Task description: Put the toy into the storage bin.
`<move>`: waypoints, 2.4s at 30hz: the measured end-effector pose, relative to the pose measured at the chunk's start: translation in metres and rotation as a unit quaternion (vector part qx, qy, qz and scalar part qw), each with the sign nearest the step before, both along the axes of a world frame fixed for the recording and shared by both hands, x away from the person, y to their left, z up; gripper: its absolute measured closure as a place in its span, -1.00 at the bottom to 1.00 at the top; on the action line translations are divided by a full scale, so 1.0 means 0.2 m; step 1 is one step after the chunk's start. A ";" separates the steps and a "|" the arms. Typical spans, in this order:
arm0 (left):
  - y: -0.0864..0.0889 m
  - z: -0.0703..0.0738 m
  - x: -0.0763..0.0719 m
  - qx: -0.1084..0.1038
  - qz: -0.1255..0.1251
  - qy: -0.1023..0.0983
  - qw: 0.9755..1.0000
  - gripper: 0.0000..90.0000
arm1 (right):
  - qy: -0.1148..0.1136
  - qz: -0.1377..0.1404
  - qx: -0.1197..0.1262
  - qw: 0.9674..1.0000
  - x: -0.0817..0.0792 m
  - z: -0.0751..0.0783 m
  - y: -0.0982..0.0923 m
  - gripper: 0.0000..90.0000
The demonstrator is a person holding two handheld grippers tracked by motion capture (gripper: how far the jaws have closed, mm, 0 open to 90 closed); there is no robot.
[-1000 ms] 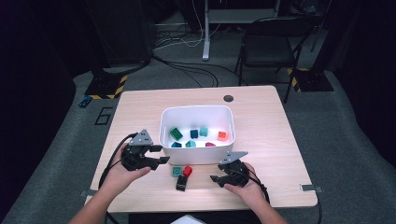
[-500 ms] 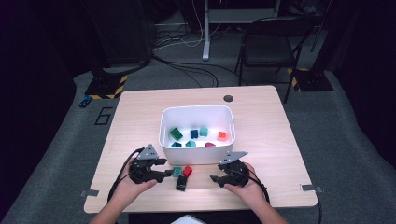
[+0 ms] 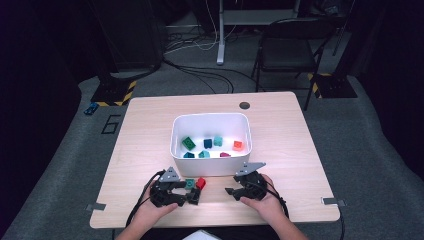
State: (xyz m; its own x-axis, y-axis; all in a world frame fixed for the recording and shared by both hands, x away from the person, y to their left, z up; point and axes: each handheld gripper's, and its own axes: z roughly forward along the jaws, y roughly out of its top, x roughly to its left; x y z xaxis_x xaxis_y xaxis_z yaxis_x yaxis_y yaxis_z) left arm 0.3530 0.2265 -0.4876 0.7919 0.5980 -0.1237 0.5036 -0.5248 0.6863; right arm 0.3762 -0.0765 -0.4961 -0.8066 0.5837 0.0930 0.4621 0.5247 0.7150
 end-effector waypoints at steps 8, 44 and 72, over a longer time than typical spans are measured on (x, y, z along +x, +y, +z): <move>-0.04 -0.05 -0.01 0.008 -0.010 0.013 1.000 -0.04 | 0.001 0.000 -0.001 1.000 0.00 0.00 0.00 -0.08; -0.14 -0.04 -0.02 0.023 -0.063 -0.008 0.998 0.29 | 0.003 0.000 0.002 1.000 0.01 -0.01 0.00 -0.08; 0.03 0.58 0.11 -0.028 -0.042 -0.042 0.998 0.30 | 0.007 -0.002 0.000 1.000 0.01 -0.01 0.00 -0.08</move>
State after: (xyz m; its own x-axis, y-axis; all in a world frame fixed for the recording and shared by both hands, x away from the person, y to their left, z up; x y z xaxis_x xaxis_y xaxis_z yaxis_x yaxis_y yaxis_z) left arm 0.3758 0.2316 -0.3716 0.8481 0.5226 -0.0867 0.3989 -0.5222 0.7538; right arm 0.3782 -0.0770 -0.4983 -0.8029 0.5870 0.1037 0.4736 0.5226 0.7089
